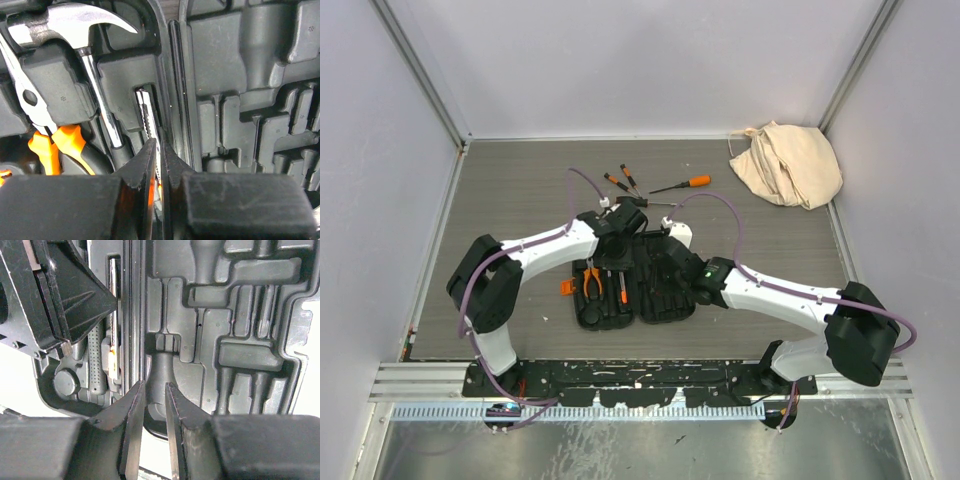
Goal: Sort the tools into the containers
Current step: Adjust the utility knife in the storage box.
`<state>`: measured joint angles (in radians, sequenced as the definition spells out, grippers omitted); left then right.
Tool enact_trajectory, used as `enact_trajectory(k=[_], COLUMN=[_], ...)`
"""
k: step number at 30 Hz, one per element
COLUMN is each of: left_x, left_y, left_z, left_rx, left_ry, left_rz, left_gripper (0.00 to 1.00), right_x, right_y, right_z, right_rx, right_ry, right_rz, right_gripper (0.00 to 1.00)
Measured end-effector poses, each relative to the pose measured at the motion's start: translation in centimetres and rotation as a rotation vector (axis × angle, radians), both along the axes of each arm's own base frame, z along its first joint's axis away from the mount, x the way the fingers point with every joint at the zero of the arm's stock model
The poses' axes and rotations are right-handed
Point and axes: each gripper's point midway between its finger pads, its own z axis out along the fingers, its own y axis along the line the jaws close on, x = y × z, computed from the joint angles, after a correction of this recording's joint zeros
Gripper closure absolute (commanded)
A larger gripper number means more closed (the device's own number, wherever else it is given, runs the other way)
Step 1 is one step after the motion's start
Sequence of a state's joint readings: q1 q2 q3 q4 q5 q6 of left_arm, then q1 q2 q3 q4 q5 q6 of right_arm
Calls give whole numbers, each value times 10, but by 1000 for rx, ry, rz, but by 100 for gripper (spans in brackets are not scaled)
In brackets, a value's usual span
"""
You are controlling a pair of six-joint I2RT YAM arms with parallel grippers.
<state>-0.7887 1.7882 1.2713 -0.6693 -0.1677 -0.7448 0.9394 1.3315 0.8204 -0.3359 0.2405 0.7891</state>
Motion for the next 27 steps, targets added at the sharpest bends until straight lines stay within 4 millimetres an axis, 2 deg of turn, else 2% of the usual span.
enact_trajectory(k=[13,22,27], left_x=[-7,-7,-7], left_y=[-2,-2,-2], left_z=[-6,-11,-11], left_rx=[6,8,6], left_ry=[16,25,26], left_rz=[-7,-1,8], left_gripper=[93,100,100], right_x=[0,0,0], right_y=[1,1,1], right_z=[0,0,0], right_rx=[4,4,4], right_ry=[0,0,0], right_rz=[2,1,2], right_gripper=[71,71,71])
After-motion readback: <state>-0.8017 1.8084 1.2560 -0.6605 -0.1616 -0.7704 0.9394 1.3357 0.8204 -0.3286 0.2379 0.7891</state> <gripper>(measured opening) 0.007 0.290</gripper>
